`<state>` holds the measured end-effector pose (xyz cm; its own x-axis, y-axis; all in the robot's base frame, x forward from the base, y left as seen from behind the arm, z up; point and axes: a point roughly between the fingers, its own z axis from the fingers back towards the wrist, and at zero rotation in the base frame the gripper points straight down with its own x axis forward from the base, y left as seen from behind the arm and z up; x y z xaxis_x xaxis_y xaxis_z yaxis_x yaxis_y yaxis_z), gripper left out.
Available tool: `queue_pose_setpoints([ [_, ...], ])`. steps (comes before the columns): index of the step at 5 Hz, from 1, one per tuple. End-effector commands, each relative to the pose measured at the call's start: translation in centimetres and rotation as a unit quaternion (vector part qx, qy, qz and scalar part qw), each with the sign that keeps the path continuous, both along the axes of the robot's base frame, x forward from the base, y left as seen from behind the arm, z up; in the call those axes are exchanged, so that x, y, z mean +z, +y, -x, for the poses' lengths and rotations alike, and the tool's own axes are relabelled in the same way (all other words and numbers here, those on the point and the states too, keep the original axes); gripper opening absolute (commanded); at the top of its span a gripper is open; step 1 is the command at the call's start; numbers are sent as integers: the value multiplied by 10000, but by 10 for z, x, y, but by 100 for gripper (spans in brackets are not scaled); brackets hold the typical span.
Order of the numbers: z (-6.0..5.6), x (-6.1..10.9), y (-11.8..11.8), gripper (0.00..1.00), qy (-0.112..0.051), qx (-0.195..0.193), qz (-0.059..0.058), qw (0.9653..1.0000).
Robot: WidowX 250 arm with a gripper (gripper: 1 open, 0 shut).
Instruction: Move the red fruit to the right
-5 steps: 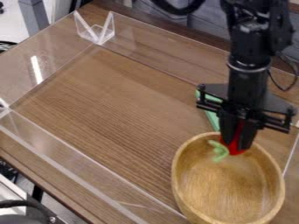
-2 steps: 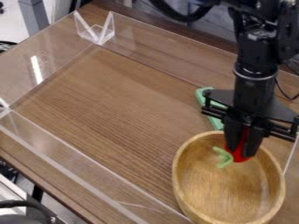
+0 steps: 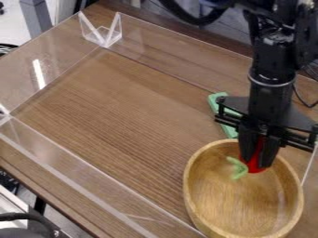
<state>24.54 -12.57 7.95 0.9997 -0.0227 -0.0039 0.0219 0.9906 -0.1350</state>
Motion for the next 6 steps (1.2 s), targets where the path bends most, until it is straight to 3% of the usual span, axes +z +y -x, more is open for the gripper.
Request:
queue_pose_setpoints([
  [1, -3, 2, 0, 0, -96, -20, 3, 10000],
  [6, -1, -9, -3, 0, -23, -42, -35, 10000],
])
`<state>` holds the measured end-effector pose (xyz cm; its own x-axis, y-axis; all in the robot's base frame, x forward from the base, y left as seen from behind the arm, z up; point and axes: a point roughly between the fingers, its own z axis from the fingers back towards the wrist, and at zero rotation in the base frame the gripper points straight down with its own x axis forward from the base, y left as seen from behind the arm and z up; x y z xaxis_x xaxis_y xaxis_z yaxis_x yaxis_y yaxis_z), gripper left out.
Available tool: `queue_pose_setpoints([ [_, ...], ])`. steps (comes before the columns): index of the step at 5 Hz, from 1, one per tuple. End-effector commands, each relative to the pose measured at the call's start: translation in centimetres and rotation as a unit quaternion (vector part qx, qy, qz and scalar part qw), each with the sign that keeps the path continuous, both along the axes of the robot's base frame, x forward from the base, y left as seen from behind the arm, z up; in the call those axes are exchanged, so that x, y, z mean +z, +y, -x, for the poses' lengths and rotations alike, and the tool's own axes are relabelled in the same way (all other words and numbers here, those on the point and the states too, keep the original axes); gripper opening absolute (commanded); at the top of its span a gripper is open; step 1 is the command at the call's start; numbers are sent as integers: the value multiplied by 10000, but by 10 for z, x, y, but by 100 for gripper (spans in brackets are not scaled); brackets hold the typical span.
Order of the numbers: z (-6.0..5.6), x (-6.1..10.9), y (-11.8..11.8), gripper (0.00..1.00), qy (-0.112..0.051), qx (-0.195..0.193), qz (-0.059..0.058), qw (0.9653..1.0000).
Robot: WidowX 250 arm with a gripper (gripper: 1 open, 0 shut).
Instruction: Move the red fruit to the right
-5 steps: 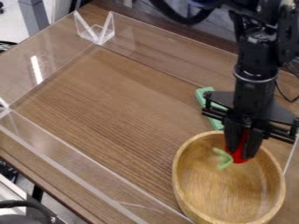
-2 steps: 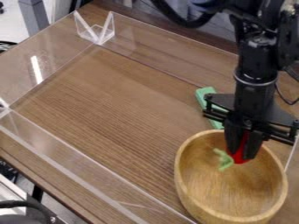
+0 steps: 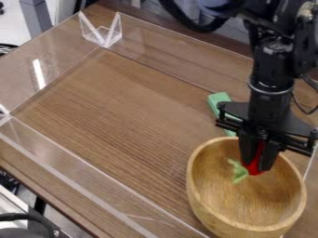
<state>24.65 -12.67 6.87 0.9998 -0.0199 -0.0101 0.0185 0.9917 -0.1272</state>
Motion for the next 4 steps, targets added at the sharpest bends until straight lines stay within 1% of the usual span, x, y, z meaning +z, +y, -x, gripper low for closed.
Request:
queue_pose_setpoints([
  [1, 2, 0, -4, 0, -41, -65, 4, 10000],
  [4, 6, -2, -13, 0, -19, -15, 23, 10000],
])
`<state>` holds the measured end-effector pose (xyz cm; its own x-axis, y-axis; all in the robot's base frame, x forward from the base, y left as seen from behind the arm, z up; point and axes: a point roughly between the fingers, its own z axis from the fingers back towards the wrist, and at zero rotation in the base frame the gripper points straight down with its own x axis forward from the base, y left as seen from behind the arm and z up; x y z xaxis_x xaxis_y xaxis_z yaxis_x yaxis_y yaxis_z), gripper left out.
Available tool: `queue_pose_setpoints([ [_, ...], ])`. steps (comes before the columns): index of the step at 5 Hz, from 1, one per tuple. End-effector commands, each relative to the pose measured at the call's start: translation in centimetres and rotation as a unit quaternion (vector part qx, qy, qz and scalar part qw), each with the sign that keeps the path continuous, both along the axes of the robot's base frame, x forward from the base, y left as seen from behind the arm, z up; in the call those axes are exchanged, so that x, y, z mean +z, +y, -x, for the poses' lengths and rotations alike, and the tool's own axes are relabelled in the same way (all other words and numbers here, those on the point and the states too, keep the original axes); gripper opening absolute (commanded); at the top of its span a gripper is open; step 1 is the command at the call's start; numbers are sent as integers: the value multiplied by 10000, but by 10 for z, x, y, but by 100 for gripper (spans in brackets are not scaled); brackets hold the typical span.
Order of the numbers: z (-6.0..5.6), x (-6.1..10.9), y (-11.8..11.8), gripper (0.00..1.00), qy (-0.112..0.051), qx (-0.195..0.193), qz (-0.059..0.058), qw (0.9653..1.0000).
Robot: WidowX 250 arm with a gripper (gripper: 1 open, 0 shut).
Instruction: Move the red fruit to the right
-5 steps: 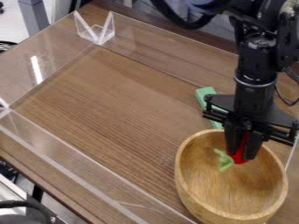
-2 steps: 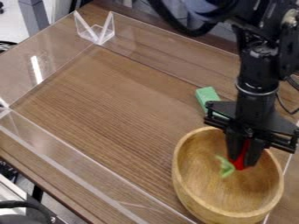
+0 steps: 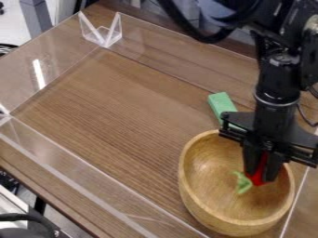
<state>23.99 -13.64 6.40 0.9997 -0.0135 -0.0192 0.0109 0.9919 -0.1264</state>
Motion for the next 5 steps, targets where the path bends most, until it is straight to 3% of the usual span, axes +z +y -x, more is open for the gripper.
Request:
queue_pose_setpoints([
  [1, 0, 2, -7, 0, -55, -21, 45, 10000],
  [2, 1, 1, -12, 0, -45, -5, 64, 10000],
  [3, 3, 0, -16, 100, -24, 8, 83, 10000],
  [4, 2, -1, -15, 0, -18, 17, 72, 10000],
  [5, 2, 4, -13, 0, -31, 52, 48, 10000],
])
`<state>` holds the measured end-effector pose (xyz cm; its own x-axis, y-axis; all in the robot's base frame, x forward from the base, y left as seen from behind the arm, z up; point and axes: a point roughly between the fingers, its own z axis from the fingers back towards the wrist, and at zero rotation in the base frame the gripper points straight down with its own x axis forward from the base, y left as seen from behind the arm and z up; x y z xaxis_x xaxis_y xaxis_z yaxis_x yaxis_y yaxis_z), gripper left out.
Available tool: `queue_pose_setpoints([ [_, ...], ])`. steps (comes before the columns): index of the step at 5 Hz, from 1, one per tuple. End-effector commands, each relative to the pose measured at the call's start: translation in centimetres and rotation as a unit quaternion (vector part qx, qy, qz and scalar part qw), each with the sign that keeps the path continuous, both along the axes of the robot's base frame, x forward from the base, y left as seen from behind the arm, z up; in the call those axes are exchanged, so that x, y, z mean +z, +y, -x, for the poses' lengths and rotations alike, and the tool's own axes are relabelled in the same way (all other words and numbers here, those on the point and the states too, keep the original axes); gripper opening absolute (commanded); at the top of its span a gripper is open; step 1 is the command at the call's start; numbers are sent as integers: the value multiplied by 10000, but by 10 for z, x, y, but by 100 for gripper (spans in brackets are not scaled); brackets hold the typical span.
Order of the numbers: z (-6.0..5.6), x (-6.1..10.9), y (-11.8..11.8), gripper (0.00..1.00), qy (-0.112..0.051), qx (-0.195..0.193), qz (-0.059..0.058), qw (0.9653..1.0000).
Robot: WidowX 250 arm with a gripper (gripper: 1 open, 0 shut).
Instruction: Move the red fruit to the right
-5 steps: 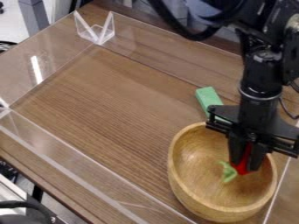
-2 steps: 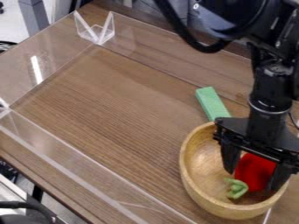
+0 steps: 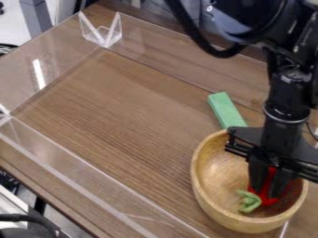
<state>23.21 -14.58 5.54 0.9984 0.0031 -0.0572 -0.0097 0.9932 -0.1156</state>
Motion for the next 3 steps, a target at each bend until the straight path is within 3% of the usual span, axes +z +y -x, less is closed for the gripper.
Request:
queue_pose_setpoints([
  [1, -6, 23, 0, 0, -276, 25, 80, 9996],
  [3, -8, 48, 11, 0, -452, 187, 56, 9988],
])
